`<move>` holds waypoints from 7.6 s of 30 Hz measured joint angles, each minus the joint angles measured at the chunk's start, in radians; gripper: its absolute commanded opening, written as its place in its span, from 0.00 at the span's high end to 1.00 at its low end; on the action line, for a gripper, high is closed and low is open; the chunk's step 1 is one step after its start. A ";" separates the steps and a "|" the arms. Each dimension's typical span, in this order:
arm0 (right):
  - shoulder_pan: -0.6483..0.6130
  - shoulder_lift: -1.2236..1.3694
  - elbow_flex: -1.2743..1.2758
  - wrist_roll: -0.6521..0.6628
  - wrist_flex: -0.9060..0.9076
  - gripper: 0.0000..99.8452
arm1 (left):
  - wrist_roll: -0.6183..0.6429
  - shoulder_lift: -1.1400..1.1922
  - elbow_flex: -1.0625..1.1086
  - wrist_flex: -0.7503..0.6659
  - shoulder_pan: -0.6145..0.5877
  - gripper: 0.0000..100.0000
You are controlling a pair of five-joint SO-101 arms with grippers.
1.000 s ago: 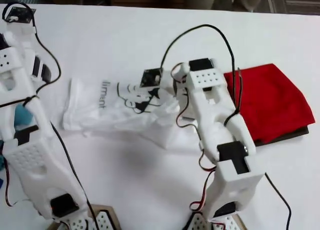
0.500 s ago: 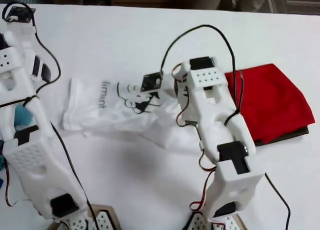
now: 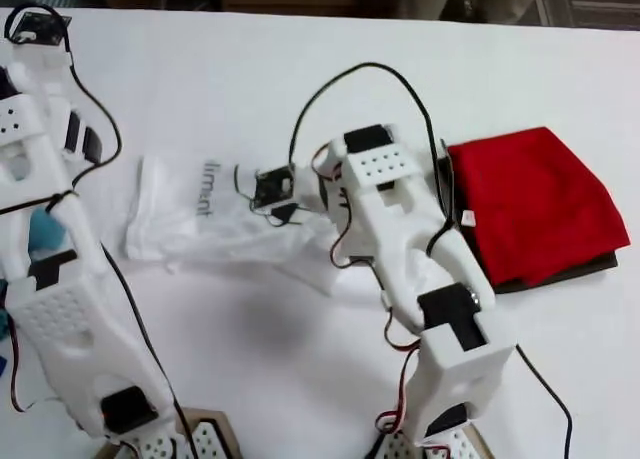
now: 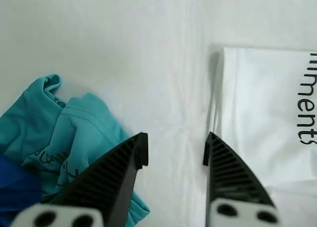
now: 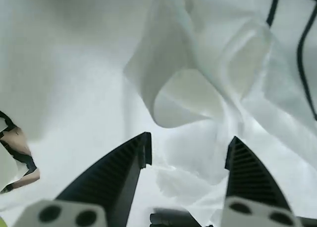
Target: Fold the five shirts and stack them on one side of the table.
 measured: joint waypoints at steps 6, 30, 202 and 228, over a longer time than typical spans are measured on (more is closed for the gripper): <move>-0.002 0.000 0.026 0.002 0.000 0.77 | 0.000 0.000 0.000 0.000 0.000 0.79; 0.114 0.138 -0.100 0.000 -0.100 0.98 | 0.000 0.000 0.000 0.000 0.000 0.79; 0.146 0.180 -0.318 -0.094 -0.176 0.61 | 0.000 -0.265 1.066 -0.439 0.330 0.79; 0.138 0.565 -0.819 -0.146 -0.241 0.61 | -0.094 -0.623 1.439 -0.459 0.407 0.79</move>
